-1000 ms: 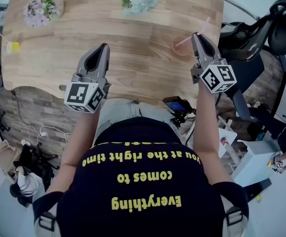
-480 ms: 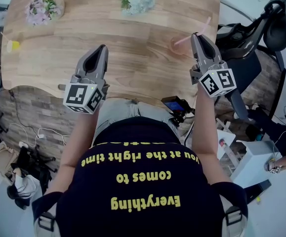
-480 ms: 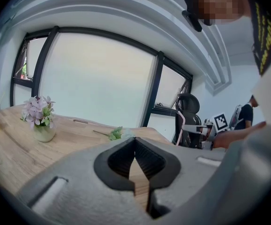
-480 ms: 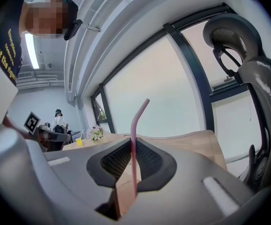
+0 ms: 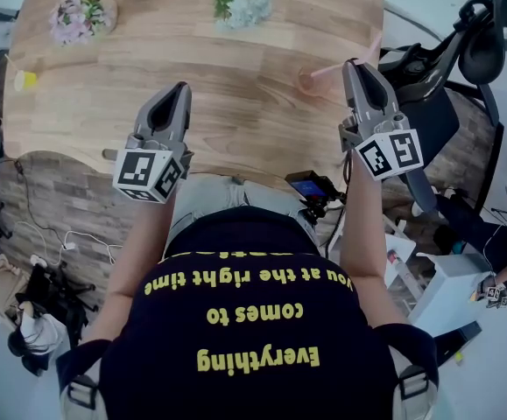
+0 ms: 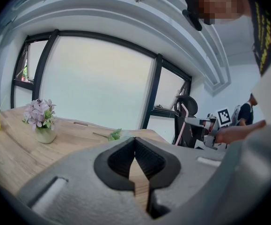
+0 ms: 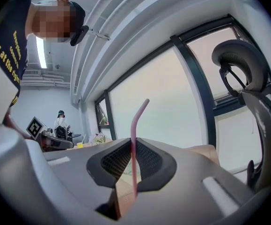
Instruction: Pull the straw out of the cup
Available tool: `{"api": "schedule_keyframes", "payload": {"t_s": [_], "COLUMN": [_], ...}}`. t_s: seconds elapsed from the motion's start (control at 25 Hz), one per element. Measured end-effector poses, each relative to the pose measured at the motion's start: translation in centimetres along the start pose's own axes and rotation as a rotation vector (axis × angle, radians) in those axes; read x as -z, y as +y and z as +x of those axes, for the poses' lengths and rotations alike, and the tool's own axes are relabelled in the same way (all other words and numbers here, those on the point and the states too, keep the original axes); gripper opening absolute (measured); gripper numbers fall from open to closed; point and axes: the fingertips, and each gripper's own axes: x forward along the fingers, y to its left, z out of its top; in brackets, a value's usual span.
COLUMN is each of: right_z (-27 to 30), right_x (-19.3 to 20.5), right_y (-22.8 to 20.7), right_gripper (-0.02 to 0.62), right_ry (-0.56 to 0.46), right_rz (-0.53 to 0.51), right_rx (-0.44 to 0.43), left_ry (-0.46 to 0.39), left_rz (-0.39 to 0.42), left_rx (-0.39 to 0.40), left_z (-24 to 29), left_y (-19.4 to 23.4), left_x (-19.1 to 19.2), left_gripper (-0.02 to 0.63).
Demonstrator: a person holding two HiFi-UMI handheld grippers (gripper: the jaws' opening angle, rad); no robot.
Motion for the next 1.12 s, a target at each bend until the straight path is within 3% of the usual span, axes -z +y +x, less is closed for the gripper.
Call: {"api": "schedule_keyframes", "payload": {"t_s": [0.52, 1.12], "right_z": [-3.4, -7.5], "right_x": [-2.4, -2.0], "right_y": [0.8, -0.8], "right_gripper": [0.038, 0.037], "right_ry": [-0.052, -0.047], "right_rz": [-0.036, -0.025], "right_rx": [0.029, 0.138], "left_ry": [-0.013, 0.011], "left_rz": [0.018, 0.031], "left_rx": [0.025, 0.111], "left_z": [-0.8, 0.6], "left_y": [-1.7, -3.9], "left_x": [-0.1, 0.6], "left_gripper": [0.002, 0.002]}}
